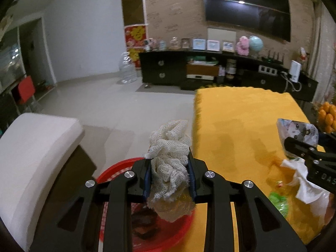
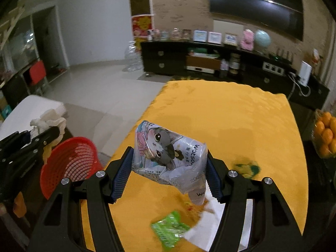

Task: Collect trash
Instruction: 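Carry both items over the red wastebasket and open both tools to drop them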

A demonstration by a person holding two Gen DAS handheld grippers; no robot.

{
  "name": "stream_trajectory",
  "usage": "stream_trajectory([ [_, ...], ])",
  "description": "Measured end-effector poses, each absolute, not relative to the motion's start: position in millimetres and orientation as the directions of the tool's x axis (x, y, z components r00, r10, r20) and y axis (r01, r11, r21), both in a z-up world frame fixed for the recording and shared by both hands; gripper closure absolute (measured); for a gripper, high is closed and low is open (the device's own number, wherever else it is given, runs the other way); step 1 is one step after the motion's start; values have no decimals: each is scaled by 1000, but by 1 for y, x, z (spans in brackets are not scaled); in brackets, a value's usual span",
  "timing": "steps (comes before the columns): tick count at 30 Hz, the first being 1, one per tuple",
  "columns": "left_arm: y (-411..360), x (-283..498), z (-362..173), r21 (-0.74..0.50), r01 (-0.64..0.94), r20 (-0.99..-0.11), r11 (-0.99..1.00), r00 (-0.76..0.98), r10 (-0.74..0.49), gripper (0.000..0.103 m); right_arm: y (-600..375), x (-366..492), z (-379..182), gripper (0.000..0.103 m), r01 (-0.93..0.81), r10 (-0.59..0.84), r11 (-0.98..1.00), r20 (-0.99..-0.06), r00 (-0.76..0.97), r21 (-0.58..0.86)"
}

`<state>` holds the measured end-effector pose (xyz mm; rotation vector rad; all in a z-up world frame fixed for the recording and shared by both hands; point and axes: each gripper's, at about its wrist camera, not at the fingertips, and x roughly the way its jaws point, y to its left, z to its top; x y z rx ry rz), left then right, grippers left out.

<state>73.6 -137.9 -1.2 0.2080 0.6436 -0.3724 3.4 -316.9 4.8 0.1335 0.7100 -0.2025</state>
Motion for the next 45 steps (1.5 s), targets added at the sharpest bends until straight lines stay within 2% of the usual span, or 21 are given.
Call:
stream_trajectory([
  [10, -77, 92, -20, 87, 281, -659, 956, 736, -156, 77, -262, 31, 2, 41, 57, 14, 995, -663, 749, 86],
  [17, -45, 109, -40, 83, 214, -710, 973, 698, -93, 77, -232, 53, -17, 41, -18, 85, 995, -706, 703, 102],
  [33, -35, 121, -68, 70, 181, -780, 981, 622, -59, 75, -205, 80, -50, 40, -111, 187, 982, -743, 643, 151],
  [36, -35, 121, -70, 52, 192, -790, 980, 608, -78, 73, -201, 82, -51, 39, -122, 192, 981, -746, 638, 148],
  [39, -35, 121, -71, 55, 196, -792, 979, 606, -77, 70, -198, 82, -52, 33, -134, 198, 980, -745, 637, 146],
  [42, -32, 121, -70, 42, 189, -793, 981, 604, -82, 60, -197, 81, -52, 26, -141, 215, 977, -743, 633, 162],
  [45, -31, 120, -68, 29, 183, -788, 983, 608, -90, 52, -200, 80, -49, 25, -134, 213, 977, -738, 640, 165],
])
